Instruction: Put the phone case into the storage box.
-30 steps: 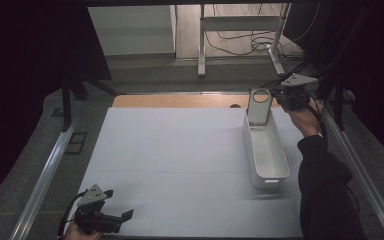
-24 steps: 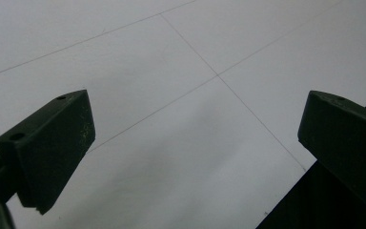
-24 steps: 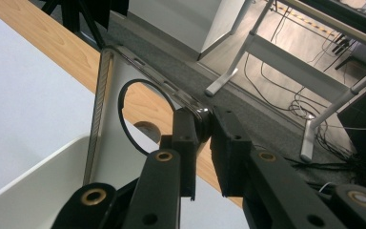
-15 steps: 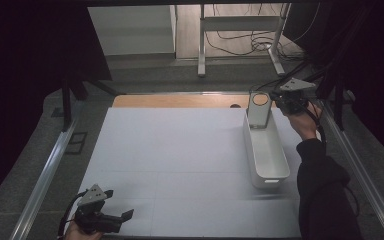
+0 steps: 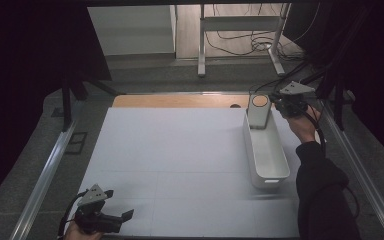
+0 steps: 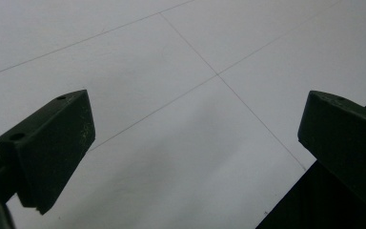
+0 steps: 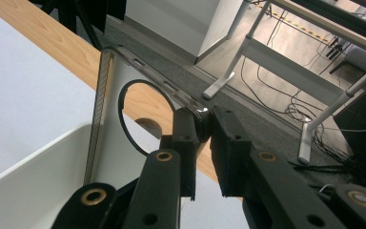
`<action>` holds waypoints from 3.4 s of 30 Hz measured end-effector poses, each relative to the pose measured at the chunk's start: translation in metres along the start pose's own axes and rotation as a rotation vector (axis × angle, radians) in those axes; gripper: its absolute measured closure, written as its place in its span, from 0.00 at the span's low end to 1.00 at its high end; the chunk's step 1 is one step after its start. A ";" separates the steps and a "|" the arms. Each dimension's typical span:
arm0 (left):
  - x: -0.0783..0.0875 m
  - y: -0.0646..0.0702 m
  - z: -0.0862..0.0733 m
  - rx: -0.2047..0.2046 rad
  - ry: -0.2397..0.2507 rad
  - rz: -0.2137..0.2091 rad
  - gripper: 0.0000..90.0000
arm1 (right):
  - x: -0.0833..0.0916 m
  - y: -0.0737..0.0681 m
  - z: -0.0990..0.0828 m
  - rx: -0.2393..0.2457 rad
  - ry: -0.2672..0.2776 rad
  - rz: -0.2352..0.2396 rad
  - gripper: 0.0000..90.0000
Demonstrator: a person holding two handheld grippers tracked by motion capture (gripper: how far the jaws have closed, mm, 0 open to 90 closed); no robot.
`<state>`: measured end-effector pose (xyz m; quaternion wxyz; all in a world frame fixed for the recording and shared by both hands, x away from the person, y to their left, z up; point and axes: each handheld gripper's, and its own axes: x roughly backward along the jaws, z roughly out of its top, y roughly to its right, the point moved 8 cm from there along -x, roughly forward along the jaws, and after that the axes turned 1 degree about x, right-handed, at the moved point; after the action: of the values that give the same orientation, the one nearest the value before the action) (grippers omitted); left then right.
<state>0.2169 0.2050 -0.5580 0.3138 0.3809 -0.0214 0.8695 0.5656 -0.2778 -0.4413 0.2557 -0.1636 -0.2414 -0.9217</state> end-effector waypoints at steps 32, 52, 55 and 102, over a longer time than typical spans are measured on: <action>0.000 0.000 0.000 -0.007 -0.004 -0.004 0.00 | -0.006 0.002 -0.002 0.015 0.004 -0.042 0.81; 0.000 0.000 0.000 -0.004 -0.001 -0.001 0.00 | 0.001 0.004 -0.002 -0.036 -0.006 -0.043 0.62; 0.000 0.000 0.000 -0.005 -0.001 -0.001 0.00 | 0.005 0.005 -0.004 -0.058 -0.015 -0.033 0.58; 0.003 -0.001 0.001 -0.009 0.022 0.013 0.00 | 0.076 -0.071 -0.006 -0.264 -0.170 0.205 0.30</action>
<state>0.2159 0.2071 -0.5554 0.3102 0.3696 -0.0241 0.8755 0.4633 -0.2572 -0.4397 0.3035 -0.2966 -0.1212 -0.8973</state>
